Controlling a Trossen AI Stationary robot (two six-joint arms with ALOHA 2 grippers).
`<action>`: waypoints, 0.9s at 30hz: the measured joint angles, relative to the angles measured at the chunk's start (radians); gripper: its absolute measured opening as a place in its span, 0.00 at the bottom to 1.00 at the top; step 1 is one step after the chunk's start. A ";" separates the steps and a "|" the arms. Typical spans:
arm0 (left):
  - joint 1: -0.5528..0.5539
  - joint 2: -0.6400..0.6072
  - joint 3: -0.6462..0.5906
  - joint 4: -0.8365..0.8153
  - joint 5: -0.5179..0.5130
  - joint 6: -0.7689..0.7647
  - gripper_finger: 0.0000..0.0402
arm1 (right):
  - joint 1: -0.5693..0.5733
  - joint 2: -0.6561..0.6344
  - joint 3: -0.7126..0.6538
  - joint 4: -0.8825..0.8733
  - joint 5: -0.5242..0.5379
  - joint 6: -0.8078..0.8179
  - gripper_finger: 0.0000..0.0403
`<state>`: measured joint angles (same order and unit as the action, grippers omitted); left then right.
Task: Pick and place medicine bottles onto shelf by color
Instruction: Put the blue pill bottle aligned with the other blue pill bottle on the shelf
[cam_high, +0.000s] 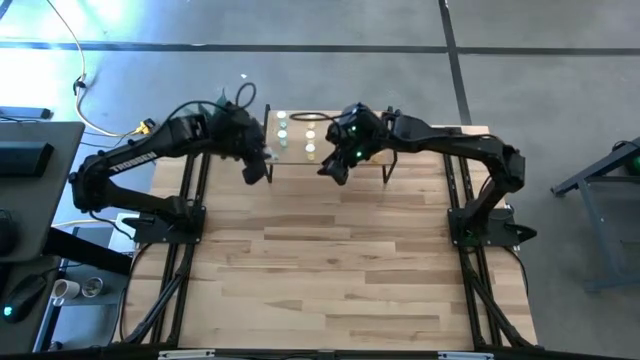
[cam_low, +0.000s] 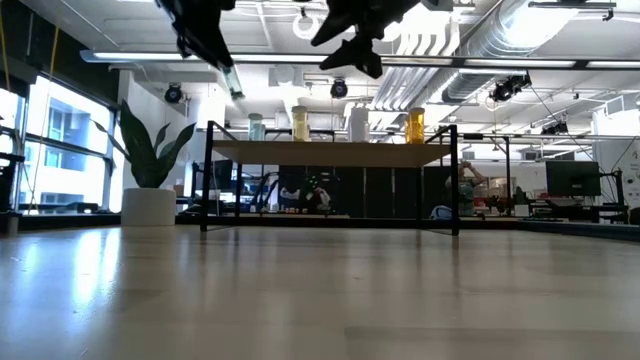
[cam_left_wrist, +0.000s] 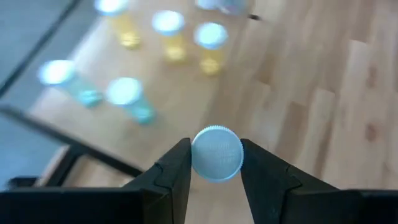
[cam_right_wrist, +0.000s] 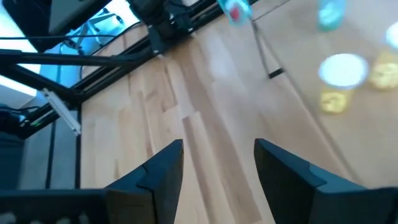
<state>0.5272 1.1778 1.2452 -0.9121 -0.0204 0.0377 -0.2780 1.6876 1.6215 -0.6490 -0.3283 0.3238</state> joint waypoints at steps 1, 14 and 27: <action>0.008 0.000 0.017 -0.015 -0.020 -0.002 0.28 | -0.010 -0.004 0.000 -0.006 0.000 -0.011 0.47; 0.044 0.106 0.177 -0.105 -0.077 -0.061 0.28 | -0.127 -0.014 0.000 -0.048 0.000 -0.079 0.47; 0.028 0.316 0.253 -0.169 -0.070 -0.065 0.28 | -0.181 -0.014 0.000 -0.076 -0.023 -0.176 0.47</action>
<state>0.5556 1.4935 1.4986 -1.0812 -0.0906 -0.0269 -0.4587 1.6737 1.6215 -0.7255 -0.3508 0.1475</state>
